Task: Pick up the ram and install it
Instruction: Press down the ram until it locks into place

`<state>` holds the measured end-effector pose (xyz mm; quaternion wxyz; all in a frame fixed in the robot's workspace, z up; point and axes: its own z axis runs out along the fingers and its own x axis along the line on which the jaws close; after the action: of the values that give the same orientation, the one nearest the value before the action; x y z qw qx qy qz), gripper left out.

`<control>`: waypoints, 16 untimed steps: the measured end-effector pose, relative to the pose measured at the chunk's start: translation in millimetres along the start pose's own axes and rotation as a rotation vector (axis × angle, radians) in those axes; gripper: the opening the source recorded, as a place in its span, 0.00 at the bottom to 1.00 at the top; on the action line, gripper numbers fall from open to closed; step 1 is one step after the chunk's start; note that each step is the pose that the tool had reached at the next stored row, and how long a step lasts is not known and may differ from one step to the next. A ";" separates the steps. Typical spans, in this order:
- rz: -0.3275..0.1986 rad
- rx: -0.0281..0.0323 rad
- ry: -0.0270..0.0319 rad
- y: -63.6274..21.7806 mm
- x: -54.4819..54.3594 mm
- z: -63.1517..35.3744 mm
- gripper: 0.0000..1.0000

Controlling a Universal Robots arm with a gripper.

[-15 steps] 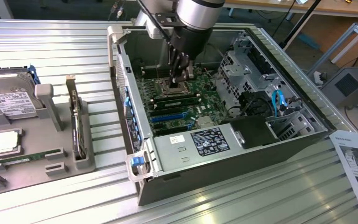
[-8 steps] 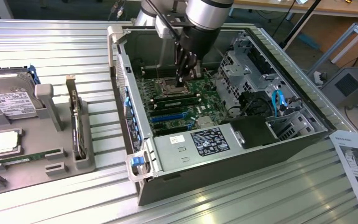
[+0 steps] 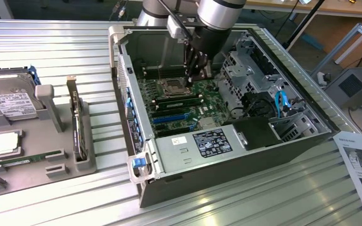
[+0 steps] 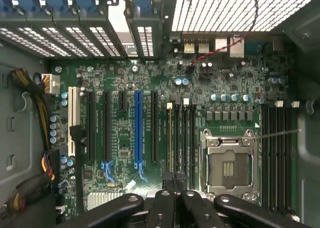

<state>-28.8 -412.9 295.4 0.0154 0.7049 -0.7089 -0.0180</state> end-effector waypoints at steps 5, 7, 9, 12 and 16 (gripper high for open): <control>0.000 -0.0016 0.0000 -8.8 -0.1 -0.5 0.11; 0.000 -0.0019 -0.0001 -11.5 -0.1 -0.6 0.11; 0.000 -0.0022 0.0000 -13.7 -0.1 -0.8 0.11; 0.000 -0.0022 0.0000 -14.0 -0.1 -0.8 0.11; 0.000 -0.0022 0.0000 -14.0 -0.1 -0.8 0.11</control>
<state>-14.7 -412.9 295.6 0.0162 0.7049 -0.7088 -0.0188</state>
